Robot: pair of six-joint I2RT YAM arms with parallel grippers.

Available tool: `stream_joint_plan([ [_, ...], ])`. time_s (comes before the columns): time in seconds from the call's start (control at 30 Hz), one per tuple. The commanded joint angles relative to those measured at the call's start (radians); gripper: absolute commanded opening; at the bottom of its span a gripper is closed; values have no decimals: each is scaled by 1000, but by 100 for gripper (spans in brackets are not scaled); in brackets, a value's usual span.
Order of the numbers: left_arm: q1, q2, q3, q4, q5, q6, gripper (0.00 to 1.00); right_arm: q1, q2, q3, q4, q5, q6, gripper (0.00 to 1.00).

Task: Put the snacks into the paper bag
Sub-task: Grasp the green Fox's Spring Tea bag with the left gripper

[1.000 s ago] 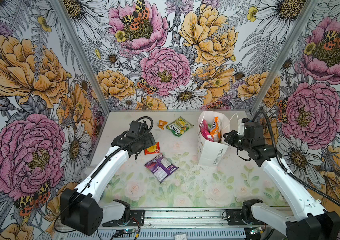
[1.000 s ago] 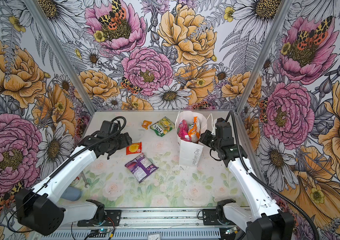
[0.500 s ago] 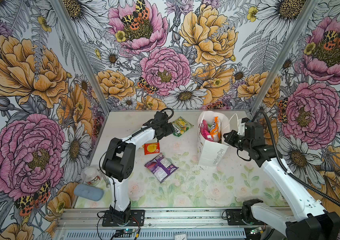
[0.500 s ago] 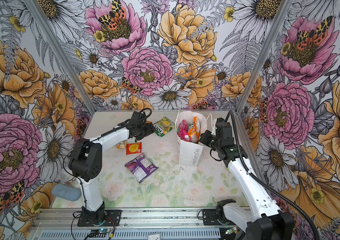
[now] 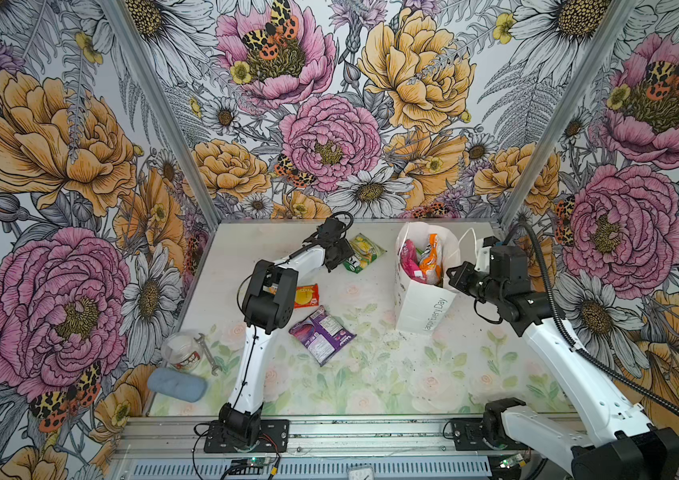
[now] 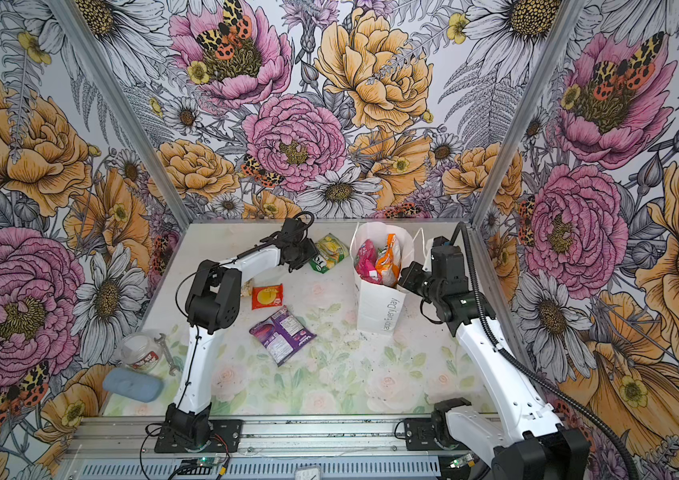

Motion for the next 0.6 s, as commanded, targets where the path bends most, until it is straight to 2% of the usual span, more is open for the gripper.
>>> stream_joint_plan([
  [0.0, -1, 41, 43, -24, -34, -21, 48, -5, -20, -15, 14, 8, -20, 0],
  [0.1, -4, 51, 45, -27, -41, -29, 27, -4, -20, -15, 14, 12, -19, 0],
  [0.2, -12, 28, 41, -45, -59, -20, 14, -3, -24, -15, 13, 17, -23, 0],
  [0.3, -32, -26, 40, -93, -86, 10, 8, -4, -22, -7, 6, 23, -36, 0],
  [0.43, -58, -139, -39, -93, -122, 33, 0, -4, -13, 7, -6, 39, -48, 0],
  [0.57, -80, -254, -117, -91, -157, 69, 0, -3, -9, 20, -10, 39, -53, 0],
])
